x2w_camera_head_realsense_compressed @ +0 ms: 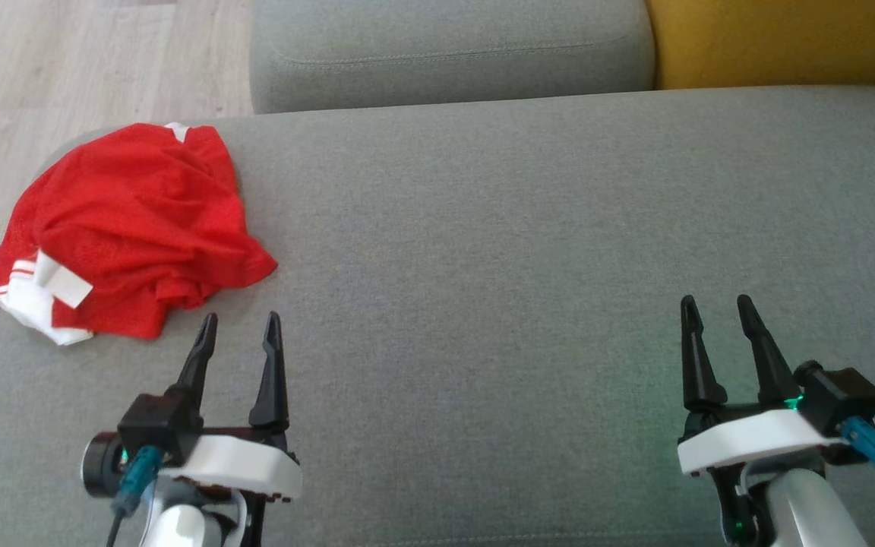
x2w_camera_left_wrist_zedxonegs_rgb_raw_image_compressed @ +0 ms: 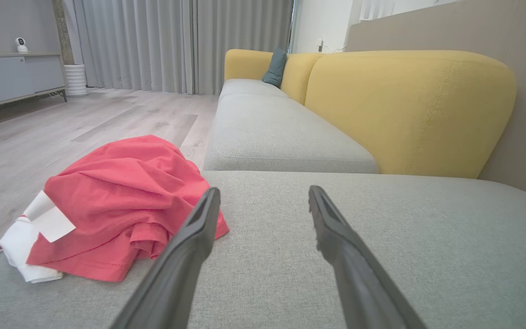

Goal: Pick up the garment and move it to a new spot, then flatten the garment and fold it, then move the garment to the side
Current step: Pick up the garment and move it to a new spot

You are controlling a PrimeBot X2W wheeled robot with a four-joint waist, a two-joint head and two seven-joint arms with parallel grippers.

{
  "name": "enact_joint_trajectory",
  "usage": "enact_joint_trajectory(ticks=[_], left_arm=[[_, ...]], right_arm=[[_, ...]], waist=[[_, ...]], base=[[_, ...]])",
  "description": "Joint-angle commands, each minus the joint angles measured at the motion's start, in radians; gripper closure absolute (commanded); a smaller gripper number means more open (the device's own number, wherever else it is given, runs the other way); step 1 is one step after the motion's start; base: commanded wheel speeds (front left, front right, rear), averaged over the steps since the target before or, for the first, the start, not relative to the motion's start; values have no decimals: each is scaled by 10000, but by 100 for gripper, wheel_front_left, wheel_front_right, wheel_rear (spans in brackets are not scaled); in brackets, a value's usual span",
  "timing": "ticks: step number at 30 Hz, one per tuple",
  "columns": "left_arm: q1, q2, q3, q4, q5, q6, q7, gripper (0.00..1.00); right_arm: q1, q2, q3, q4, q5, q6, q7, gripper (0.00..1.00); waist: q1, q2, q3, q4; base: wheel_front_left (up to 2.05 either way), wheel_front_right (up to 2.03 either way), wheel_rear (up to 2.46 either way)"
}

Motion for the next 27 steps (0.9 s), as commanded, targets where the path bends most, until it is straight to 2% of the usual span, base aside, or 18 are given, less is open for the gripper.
enact_joint_trajectory(ticks=[1, 8, 27], left_arm=[[-333, -20, 436, -303, 76, -54, -122, 0], [-314, -92, 675, -316, 206, -129, -122, 0], [16, -118, 1233, -327, 332, -182, -122, 0]], right_arm=[[-513, -68, 201, -324, 87, -7, -109, 0], [-420, -68, 311, -333, 128, -7, -109, 0], [-156, -68, 965, -342, 355, -7, -109, 0]], waist=[[0, 0, -3, 59], [0, 0, -66, 581], [0, 0, -251, 2979]], base=[[0, 0, 0], [0, 0, 0], [0, 0, 0]])
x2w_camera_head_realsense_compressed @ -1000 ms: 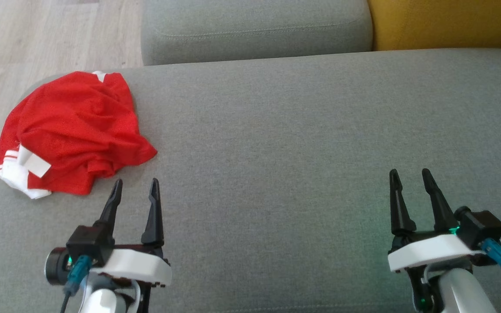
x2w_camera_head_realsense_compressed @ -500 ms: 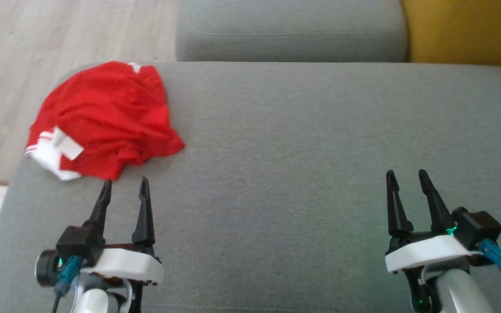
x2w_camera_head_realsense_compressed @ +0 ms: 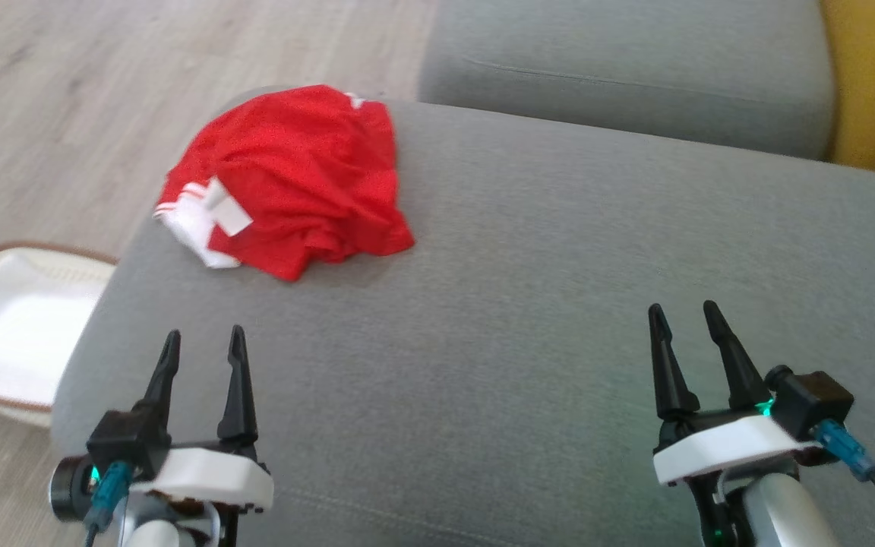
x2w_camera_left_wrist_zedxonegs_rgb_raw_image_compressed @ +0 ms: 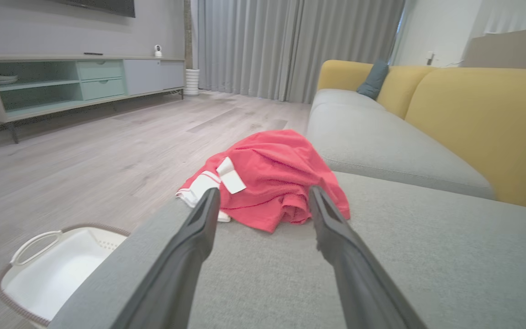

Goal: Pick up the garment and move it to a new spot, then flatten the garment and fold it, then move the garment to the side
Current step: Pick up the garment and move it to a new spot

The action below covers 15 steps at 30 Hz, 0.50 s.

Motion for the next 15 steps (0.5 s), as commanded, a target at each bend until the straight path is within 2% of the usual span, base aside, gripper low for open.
enact_joint_trajectory(ticks=[1, 8, 15], left_arm=[[-239, -15, 383, -377, 73, -7, -122, 0], [-182, -15, 508, -412, 94, 42, -122, 0], [-153, -16, 642, -456, 82, 34, -122, 0]], right_arm=[[-201, -68, 281, -332, 99, -7, -109, 0], [-151, -68, 474, -328, 277, -7, -109, 0], [-169, -68, 590, -311, 343, -7, -109, 0]], waist=[[0, 0, -25, 349], [0, 0, -44, 974], [0, 0, 45, 1088]], base=[[0, 0, 0], [0, 0, 0], [0, 0, 0]])
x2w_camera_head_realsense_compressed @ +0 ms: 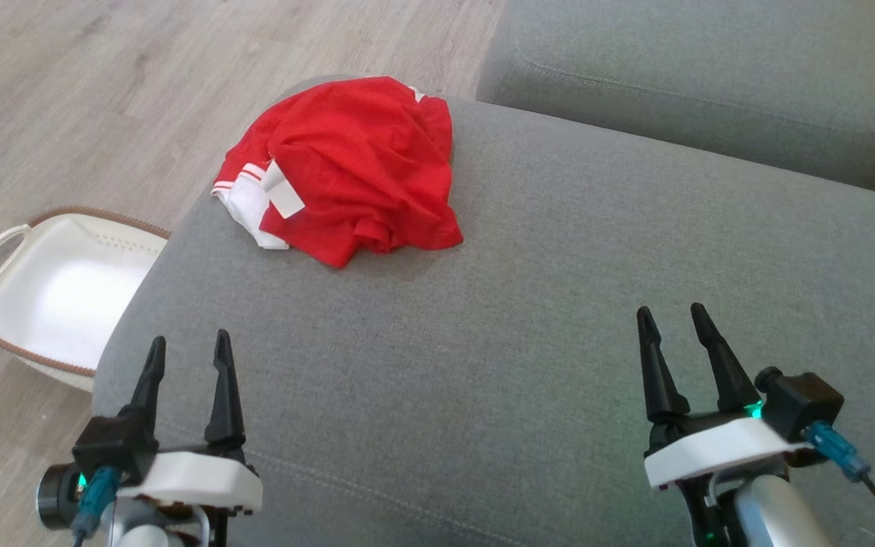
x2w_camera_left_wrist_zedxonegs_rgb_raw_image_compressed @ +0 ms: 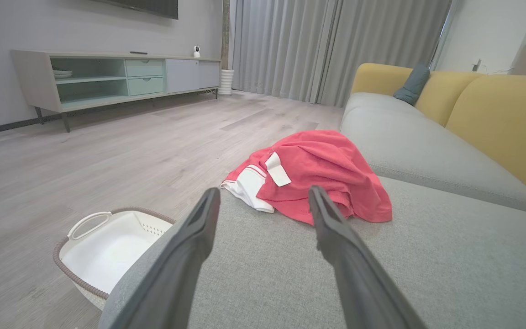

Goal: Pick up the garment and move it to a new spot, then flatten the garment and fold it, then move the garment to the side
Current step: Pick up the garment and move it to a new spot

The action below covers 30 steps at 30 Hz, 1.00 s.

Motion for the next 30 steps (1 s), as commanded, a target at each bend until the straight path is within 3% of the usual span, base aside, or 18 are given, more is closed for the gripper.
enact_joint_trajectory(ticks=[1, 8, 15, 22, 30], left_arm=[[-365, -16, 345, -404, 82, 27, -122, 0], [-641, -16, 704, -482, 39, -26, -122, 0], [-1958, 531, 1428, -202, -72, -739, -122, 0], [-4504, 1941, 1415, 1813, -313, -1547, 487, 0], [-7394, 3501, 286, 4780, -1136, -1831, 2486, 0]], right_arm=[[-181, -68, 257, -311, 38, -7, -109, 0], [-348, -68, 66, -314, -42, -7, -109, 0], [-672, -68, -365, -429, -364, -7, -109, 0], [-1134, -68, -818, -643, -924, -7, -109, 0], [-1520, -68, -1346, -935, -1414, -7, -109, 0]], waist=[[0, 0, 27, -22], [0, 0, 365, -383], [0, 0, 1176, -986], [0, 0, 2346, -1627], [0, 0, 3445, -2184]], base=[[0, 0, 0], [0, 0, 0], [0, 0, 0], [0, 0, 0], [0, 0, 0]])
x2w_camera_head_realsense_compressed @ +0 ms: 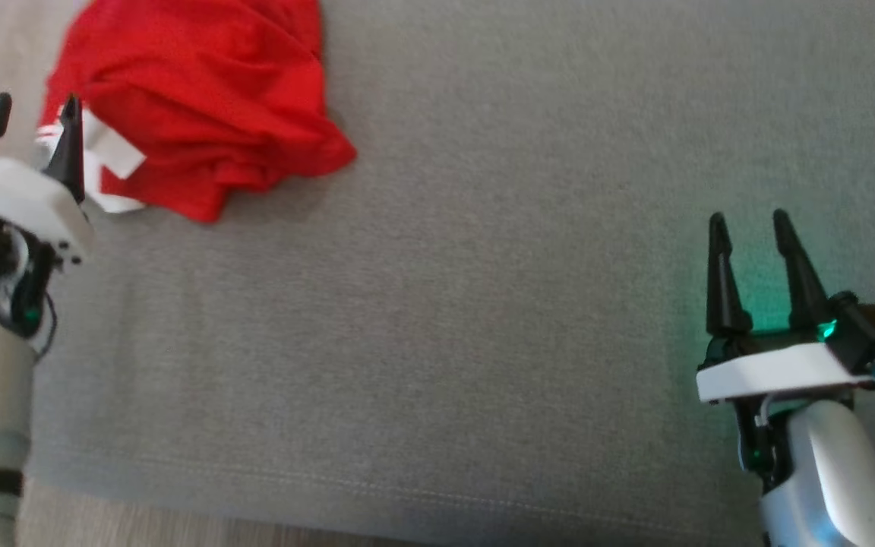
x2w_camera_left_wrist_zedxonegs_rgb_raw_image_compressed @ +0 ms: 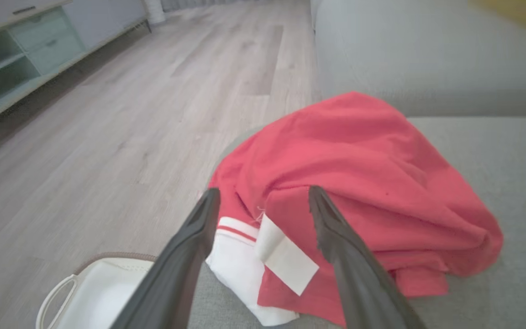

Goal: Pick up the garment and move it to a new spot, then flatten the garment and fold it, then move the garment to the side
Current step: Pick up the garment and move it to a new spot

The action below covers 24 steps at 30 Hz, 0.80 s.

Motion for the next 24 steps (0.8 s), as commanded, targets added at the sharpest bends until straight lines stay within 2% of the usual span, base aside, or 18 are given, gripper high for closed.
enact_joint_trajectory(ticks=[1, 7, 12, 20, 21, 22, 24], left_arm=[[-705, 846, -220, 88, -273, -54, 247, 0], [-1999, 1774, -1737, 1421, -1541, -58, 1023, 0], [-2776, 2240, -2538, 2454, -2035, -60, 1208, 0], [-3481, 2317, -3129, 3684, -2603, -60, 1235, 0], [-3532, 2308, -3208, 3796, -2678, -60, 1205, 53], [-3575, 2301, -3296, 3880, -2746, -60, 1156, 100], [-3603, 2240, -3511, 3973, -2928, -60, 1072, 100]], right_arm=[[-331, -49, 169, -394, -105, -7, -107, 0], [-461, -49, 112, -571, -227, -7, -107, 0], [-561, -49, 121, -720, -274, -7, -107, 0], [-629, -49, 72, -845, -292, -7, -107, 0], [-626, -49, 61, -853, -286, -7, -107, 0], [-623, -49, 52, -860, -279, -7, -107, 0], [-621, -49, 29, -852, -271, -7, -107, 0]], waist=[[-2, 0, 502, -390], [-2, 0, 988, -681], [-2, 0, 1335, -888], [-2, 0, 1651, -1083], [-2, 0, 1663, -1097], [-2, 0, 1671, -1107], [-2, 0, 1657, -1099]], base=[[0, 0, 0], [0, 0, 0], [0, 0, 0], [0, 0, 0], [0, 0, 0], [0, 0, 0], [0, 0, 0]])
